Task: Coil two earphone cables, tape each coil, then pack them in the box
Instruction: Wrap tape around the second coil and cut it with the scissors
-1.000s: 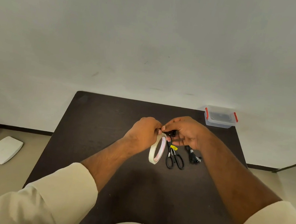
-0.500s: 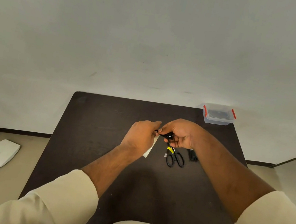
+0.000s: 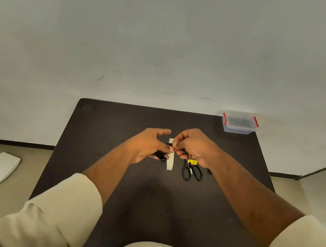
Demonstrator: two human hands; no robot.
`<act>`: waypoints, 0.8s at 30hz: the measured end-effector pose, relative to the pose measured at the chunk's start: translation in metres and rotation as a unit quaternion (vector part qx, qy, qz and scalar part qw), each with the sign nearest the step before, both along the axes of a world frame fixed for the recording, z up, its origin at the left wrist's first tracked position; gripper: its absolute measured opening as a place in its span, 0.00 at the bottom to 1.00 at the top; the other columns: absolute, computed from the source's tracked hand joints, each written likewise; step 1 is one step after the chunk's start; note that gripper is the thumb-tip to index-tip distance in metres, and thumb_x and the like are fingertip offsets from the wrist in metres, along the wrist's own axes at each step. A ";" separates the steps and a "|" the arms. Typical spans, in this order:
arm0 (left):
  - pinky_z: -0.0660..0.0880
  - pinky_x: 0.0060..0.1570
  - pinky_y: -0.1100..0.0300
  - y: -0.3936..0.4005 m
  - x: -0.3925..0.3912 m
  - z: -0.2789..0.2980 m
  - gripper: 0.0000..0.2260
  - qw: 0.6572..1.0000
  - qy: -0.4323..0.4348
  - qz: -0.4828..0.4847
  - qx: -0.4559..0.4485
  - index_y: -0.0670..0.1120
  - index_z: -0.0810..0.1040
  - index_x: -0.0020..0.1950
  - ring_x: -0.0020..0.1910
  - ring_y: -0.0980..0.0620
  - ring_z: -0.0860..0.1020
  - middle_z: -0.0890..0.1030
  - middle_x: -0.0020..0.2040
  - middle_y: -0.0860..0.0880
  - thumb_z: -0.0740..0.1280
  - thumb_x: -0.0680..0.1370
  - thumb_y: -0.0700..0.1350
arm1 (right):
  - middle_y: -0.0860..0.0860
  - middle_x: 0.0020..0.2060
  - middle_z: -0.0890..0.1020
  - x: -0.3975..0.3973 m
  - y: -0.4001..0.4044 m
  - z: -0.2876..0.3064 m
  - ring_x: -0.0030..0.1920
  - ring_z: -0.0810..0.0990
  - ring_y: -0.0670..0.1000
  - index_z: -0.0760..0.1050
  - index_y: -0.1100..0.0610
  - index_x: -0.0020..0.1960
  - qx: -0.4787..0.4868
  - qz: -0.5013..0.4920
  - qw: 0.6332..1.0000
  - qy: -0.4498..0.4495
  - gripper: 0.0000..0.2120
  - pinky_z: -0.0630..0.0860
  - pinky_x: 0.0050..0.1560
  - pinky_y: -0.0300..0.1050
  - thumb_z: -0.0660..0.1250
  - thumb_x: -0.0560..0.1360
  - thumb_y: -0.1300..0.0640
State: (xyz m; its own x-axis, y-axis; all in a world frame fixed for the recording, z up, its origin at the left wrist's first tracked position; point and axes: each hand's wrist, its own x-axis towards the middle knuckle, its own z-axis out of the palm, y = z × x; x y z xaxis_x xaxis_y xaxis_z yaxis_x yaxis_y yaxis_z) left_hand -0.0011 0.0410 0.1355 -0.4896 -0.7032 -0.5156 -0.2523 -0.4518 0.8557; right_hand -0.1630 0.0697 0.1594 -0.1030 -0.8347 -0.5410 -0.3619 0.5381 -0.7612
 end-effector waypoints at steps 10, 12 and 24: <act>0.82 0.42 0.58 -0.013 -0.033 0.003 0.25 0.985 0.043 0.169 0.006 0.46 0.76 0.65 0.36 0.48 0.83 0.84 0.45 0.40 0.73 0.71 0.30 | 0.54 0.31 0.81 -0.022 0.006 -0.004 0.30 0.78 0.48 0.78 0.62 0.40 -0.035 0.009 0.999 0.016 0.07 0.75 0.30 0.38 0.68 0.71 0.72; 0.82 0.42 0.57 -0.008 -0.041 0.004 0.26 0.980 0.027 0.190 -0.053 0.47 0.75 0.65 0.36 0.48 0.84 0.85 0.43 0.40 0.73 0.70 0.30 | 0.54 0.30 0.81 -0.028 0.007 -0.008 0.28 0.77 0.47 0.78 0.62 0.39 -0.040 -0.016 0.999 0.015 0.07 0.74 0.28 0.38 0.68 0.71 0.72; 0.77 0.40 0.70 0.023 -0.065 0.019 0.27 0.947 0.030 0.154 -0.279 0.57 0.68 0.65 0.43 0.51 0.84 0.86 0.40 0.47 0.72 0.74 0.36 | 0.56 0.33 0.81 -0.054 -0.005 -0.013 0.31 0.78 0.49 0.80 0.64 0.46 0.035 -0.066 0.995 -0.067 0.03 0.77 0.33 0.41 0.69 0.73 0.69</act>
State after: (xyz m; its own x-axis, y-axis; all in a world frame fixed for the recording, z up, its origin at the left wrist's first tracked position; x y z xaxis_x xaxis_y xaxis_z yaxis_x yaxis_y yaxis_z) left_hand -0.0657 0.0637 0.1542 -0.2329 -0.9725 0.0000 -0.1245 0.0299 0.9918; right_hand -0.2173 0.0646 0.1459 -0.1316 -0.7783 -0.6139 -0.1824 0.6277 -0.7567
